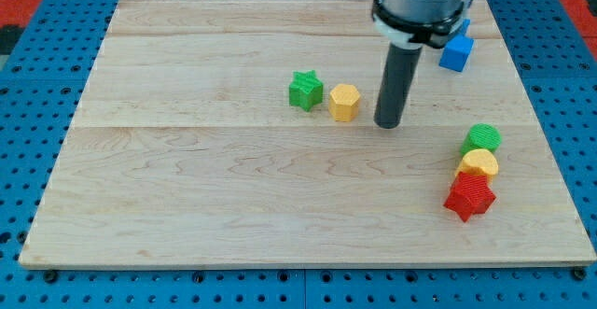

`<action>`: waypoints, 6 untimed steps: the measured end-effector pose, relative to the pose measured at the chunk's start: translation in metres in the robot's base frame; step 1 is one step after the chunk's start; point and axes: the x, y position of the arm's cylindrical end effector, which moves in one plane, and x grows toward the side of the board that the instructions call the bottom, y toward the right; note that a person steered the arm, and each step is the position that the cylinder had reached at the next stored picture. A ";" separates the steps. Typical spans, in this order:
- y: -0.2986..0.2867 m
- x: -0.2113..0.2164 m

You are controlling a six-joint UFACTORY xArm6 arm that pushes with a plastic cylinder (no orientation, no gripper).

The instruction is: Push the green circle at the bottom of the green star

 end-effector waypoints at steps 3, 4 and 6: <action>0.178 -0.055; 0.238 -0.061; 0.213 0.035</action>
